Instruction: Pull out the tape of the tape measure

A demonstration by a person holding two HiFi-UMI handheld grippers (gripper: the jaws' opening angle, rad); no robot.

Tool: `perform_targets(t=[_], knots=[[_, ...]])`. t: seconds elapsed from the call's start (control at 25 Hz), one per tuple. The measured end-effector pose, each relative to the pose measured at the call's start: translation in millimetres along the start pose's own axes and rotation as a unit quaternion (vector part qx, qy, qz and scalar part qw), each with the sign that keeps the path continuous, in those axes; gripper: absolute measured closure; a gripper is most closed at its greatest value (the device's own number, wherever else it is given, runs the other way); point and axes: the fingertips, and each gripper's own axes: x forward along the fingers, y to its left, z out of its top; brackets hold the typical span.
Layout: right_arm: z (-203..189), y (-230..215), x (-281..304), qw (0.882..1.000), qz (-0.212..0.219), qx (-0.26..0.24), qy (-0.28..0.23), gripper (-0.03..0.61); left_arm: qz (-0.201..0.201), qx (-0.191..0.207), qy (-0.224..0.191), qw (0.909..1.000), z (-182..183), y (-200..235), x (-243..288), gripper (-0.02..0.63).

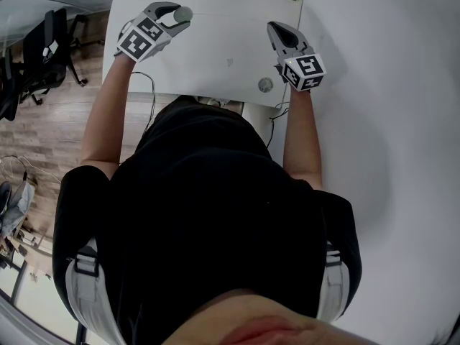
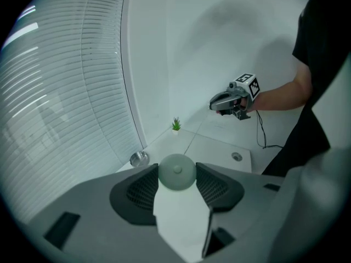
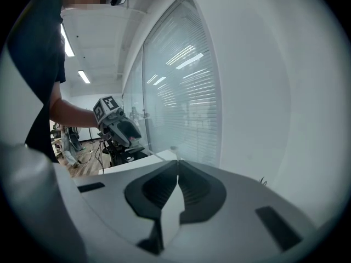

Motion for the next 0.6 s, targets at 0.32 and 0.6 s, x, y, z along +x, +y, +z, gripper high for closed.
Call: perform_targets(t=[0.32, 0.6], knots=[[-3, -17, -7, 1.000, -0.014, 0.016, -0.002, 0.569, 0.011, -0.013, 0.005, 0.9998, -10, 12, -1, 0.388], [-16, -25, -6, 0.999, -0.025, 0.022, 0.007, 0.568, 0.018, -0.021, 0.007, 0.9996, -18, 15, 8, 0.388]])
